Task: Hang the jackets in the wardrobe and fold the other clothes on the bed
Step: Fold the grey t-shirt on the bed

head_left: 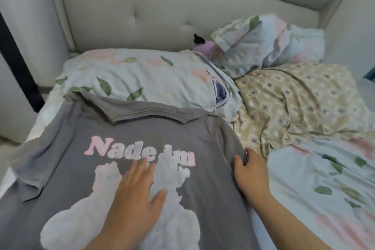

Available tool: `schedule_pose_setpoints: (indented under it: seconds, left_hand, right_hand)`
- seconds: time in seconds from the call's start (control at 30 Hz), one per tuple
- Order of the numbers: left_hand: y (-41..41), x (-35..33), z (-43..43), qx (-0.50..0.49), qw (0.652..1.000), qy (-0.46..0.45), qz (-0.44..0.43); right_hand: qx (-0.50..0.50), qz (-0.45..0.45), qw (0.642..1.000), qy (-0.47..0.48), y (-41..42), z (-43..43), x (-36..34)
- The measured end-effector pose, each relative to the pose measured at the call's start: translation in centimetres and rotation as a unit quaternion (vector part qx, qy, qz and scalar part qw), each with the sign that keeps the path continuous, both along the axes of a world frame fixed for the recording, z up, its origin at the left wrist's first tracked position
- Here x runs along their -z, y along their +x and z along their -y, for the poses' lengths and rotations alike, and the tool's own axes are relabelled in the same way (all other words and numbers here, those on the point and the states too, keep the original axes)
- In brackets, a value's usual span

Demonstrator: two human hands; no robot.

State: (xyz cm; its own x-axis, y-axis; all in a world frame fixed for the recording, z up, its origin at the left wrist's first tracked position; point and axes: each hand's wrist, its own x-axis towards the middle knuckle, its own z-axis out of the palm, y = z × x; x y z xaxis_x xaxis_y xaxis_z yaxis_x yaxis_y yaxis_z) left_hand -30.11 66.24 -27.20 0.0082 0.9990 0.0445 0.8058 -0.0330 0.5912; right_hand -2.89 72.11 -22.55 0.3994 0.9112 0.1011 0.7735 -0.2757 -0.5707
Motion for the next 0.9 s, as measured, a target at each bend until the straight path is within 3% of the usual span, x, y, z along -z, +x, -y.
schedule_pose_setpoints:
  seconds: [0.13,0.27,0.4,0.47,0.57,0.7,0.77,0.9]
  left_hand:
    - [4.4,-0.3,2.9,-0.008,0.993,-0.026,-0.118]
    - [11.0,-2.0,0.2,0.042,0.998,0.015,-0.051]
    - [16.1,-2.4,-4.0,0.057,0.998,0.028,0.016]
    - [16.5,-1.3,-4.3,0.031,0.998,0.057,0.025]
    - [16.2,0.0,-4.5,0.025,0.995,0.073,0.064]
    - [16.1,0.3,-4.5,0.029,0.993,0.072,0.087]
    - [16.2,0.2,-4.3,0.021,0.992,0.071,0.098]
    - [16.2,0.1,-4.2,0.041,0.995,0.073,0.058]
  right_hand:
    - [-0.006,-0.164,0.986,-0.025,1.9,1.1,-0.1]
    - [-0.032,-0.279,0.959,-0.049,4.6,0.3,-0.2]
    - [-0.082,-0.445,0.888,-0.076,6.8,0.5,0.0]
    - [-0.124,-0.436,0.887,-0.084,7.5,0.8,0.2]
    - [-0.214,-0.295,0.924,-0.119,7.7,1.2,0.0]
    - [-0.249,-0.197,0.940,-0.127,8.0,0.9,0.8]
    - [-0.225,-0.202,0.948,-0.098,8.6,0.2,1.0]
    - [-0.064,-0.241,0.967,0.058,12.0,-2.9,-0.6]
